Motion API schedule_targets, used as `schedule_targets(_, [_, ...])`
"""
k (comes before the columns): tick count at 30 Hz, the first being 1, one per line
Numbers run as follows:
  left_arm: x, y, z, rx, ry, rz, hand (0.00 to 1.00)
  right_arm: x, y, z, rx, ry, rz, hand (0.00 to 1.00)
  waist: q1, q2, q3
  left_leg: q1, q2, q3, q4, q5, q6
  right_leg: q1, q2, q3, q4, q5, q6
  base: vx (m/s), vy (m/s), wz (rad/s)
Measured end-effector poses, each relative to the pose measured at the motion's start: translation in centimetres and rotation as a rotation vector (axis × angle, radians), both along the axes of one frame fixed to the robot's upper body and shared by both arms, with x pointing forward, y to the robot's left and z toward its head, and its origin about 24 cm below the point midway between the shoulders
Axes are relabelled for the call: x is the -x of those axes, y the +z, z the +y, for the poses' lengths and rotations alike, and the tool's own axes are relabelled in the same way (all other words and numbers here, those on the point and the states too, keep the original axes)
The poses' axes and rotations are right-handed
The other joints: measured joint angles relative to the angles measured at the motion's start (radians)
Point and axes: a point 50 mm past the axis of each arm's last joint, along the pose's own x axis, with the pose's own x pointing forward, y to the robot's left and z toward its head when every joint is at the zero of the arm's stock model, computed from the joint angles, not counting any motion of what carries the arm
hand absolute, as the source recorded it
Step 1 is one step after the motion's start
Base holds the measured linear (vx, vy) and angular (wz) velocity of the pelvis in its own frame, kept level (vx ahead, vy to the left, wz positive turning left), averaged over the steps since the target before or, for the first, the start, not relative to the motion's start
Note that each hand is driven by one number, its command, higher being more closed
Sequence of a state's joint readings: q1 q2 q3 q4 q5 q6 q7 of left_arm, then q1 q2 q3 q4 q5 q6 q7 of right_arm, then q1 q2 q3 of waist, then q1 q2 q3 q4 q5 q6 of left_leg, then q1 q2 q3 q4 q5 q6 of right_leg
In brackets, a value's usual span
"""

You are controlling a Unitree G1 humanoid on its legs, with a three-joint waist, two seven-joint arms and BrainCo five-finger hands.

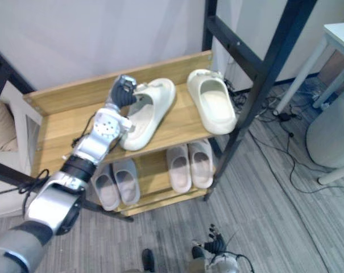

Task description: Organize the slippers on the shoe rack

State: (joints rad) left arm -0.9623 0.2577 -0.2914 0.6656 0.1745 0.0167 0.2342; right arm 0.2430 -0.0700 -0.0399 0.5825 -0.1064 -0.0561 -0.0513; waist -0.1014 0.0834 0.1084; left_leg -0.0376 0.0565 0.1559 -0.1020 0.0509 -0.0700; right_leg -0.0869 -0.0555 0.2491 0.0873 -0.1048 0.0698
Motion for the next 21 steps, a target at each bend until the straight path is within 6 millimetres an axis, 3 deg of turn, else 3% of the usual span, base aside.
schedule_targets(8, [0.0, 1.0, -2.6, 0.035, -0.057, -0.014, 0.0, 0.1, 0.7, -0.1, 0.007, -0.007, -0.037, 0.0, -0.001, 0.001, 0.022, -0.003, 0.0, -0.003, 0.0, 0.0, 0.0, 0.0, -0.002, -0.005, 0.001, -0.001, 0.002, 0.0, -0.016, 0.01])
schedule_targets(21, [0.0, 0.8, -4.3, 0.074, -0.084, 0.019, 0.0, 0.5, 0.9, -0.2, -0.009, -0.032, -0.048, 0.0, -0.001, 0.001, 0.023, 0.006, -0.013, -0.021, 0.0, 0.001, 0.0, 0.016, -0.018, -0.026, 0.009, -0.012, 0.015, -0.01, -0.017, 0.05])
